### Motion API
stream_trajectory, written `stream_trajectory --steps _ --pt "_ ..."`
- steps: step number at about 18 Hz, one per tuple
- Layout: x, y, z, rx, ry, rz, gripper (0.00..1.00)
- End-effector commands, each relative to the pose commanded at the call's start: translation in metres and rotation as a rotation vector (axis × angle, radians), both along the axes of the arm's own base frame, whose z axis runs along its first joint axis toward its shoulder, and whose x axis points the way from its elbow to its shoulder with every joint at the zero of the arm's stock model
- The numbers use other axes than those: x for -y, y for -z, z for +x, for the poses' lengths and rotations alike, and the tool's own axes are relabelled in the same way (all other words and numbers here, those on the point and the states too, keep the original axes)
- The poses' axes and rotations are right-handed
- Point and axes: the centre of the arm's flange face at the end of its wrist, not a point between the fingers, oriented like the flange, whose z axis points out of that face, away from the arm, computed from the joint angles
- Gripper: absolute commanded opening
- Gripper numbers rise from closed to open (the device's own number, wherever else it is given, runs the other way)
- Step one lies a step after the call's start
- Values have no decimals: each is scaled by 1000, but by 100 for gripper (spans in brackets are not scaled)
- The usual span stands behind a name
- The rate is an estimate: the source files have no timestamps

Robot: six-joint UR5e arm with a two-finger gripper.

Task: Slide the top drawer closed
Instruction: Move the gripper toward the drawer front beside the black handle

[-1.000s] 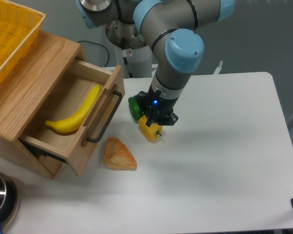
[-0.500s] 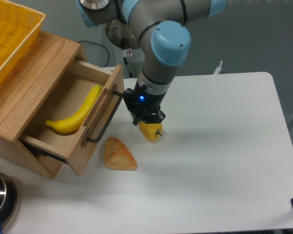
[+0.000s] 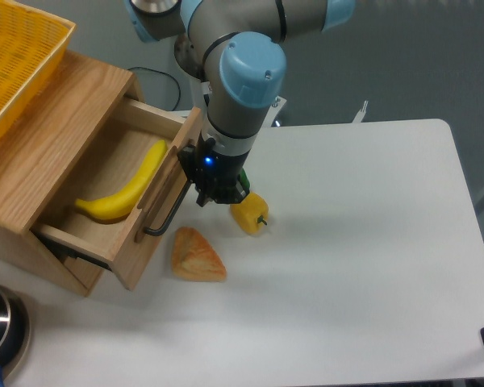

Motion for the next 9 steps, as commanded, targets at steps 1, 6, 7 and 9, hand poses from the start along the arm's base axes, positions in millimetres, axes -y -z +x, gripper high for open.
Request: stream_trajectory --steps 1,6,7,9 --pt "-1 0 2 0 3 0 0" --pt "-4 -2 10 -1 15 1 0" --pt "-6 -2 13 1 11 -2 0" --pt "-8 -1 17 6 6 -7 0"
